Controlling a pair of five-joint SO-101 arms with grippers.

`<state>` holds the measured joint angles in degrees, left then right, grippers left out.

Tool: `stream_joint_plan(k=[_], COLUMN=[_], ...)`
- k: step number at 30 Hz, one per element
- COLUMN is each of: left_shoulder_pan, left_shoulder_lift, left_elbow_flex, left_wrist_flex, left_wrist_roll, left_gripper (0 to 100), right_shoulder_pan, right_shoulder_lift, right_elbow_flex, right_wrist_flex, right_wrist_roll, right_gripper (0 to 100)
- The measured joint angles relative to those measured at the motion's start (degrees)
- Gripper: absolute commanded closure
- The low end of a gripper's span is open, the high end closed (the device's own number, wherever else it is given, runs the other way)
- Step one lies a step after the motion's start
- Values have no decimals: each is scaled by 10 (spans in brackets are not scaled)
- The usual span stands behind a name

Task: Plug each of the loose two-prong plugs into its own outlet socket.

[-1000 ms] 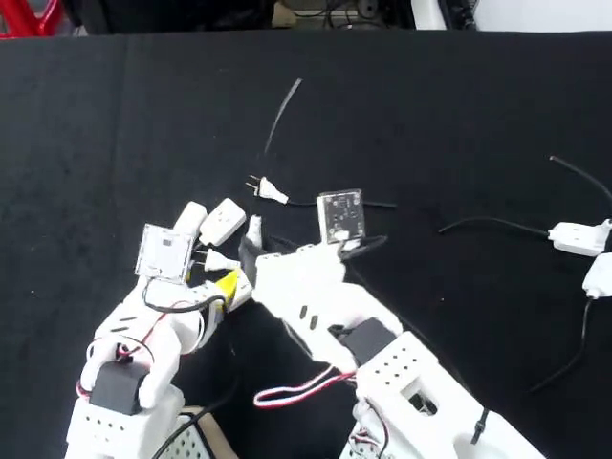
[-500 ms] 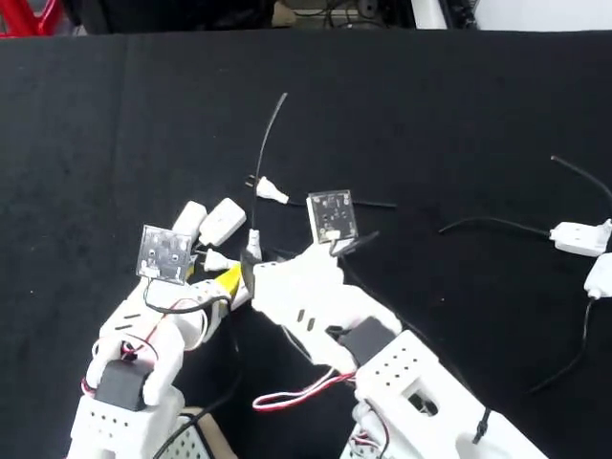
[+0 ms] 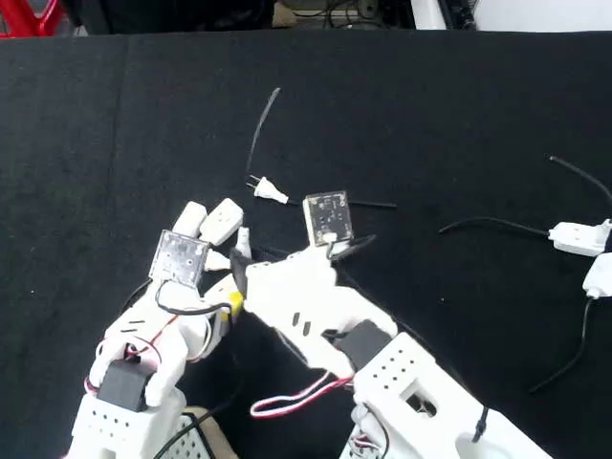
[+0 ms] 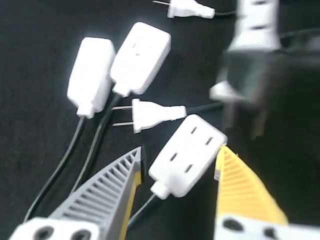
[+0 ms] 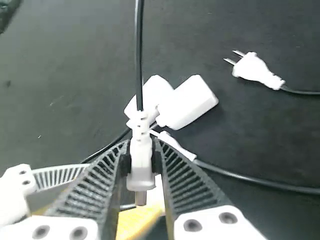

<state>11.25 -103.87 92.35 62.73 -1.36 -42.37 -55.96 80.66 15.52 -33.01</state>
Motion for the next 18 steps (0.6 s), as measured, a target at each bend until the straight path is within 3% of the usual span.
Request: stream_joint_plan(k=[10, 18], left_shoulder_pan=[11, -83], left_shoulder_lift=[0, 1], left_elbow_flex=[-1, 0], left_wrist_flex=[-5, -49], left_wrist_roll=[20, 59], left_gripper=[704, 703], right_shoulder_pan=[-25, -25], right_shoulder_lift=[-99, -181], right_elbow_flex=[60, 15], right_wrist_flex=[-16, 163], right_wrist_roll=[0, -11], right_gripper=[987, 987])
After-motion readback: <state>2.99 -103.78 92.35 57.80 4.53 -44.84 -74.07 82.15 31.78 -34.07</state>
